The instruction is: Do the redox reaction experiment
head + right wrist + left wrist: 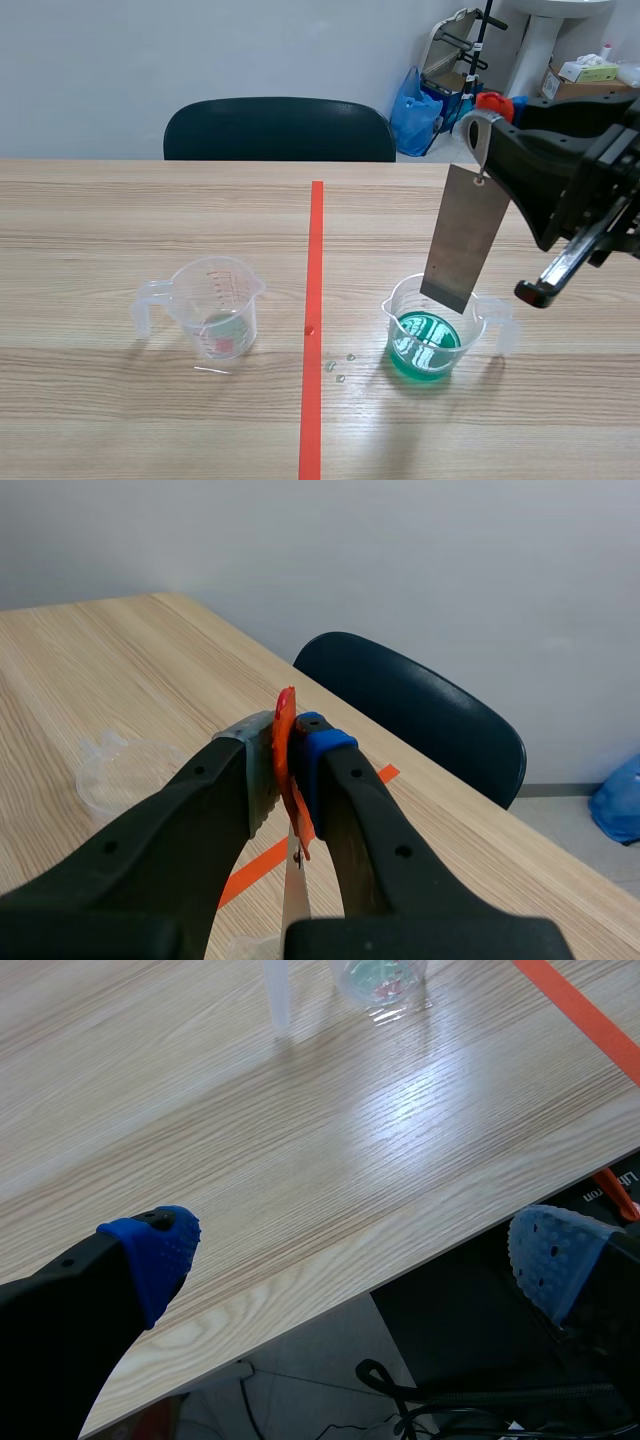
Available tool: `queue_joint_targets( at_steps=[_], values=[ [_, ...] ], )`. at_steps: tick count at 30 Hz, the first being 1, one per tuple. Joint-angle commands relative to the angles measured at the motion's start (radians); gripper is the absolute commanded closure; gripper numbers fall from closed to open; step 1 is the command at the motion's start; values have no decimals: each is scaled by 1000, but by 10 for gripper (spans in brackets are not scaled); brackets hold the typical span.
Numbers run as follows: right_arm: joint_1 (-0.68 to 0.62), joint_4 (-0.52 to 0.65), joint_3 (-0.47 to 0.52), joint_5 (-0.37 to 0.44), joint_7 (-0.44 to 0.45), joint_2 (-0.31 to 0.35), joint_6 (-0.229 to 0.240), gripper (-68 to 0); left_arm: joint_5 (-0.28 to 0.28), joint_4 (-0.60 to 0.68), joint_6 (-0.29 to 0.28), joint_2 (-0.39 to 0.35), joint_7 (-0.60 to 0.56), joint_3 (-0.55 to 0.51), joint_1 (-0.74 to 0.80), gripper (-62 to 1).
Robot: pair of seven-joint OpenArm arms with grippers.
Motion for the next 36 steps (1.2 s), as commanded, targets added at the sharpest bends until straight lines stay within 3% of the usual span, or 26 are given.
queue_joint_targets(
  at_steps=[1,8,11,15,18,19,23,27,30,33,36],
  values=[
    [7,17,10,14,19,13,-3,-15,-10,5,-1,5,-14,0,1,-623],
    [7,17,10,14,19,13,-3,-15,-10,5,-1,3,-14,0,1,-623],
    [7,17,10,13,19,13,-2,-15,-11,5,2,-30,-13,-1,1,-623],
    [7,17,10,13,19,13,-2,-15,-57,5,7,-119,27,-1,1,-623],
    [7,17,10,13,20,13,0,-15,-128,5,7,-191,77,-1,-55,-623],
    [7,17,10,13,20,13,0,-15,-144,5,6,-212,81,-1,-75,-588],
    [7,17,10,13,20,13,0,-15,-208,5,1,-290,92,8,-161,-334],
    [7,17,10,13,23,13,0,-15,-250,5,-4,-367,132,51,-274,-180],
    [7,17,10,13,23,13,0,-15,-254,5,-54,-422,176,122,-381,-46],
    [7,17,10,13,23,13,0,-15,-352,5,-106,-465,234,232,-513,-27],
    [7,17,10,13,23,13,0,-15,-440,5,-111,-488,320,368,-674,-27]
  ],
)
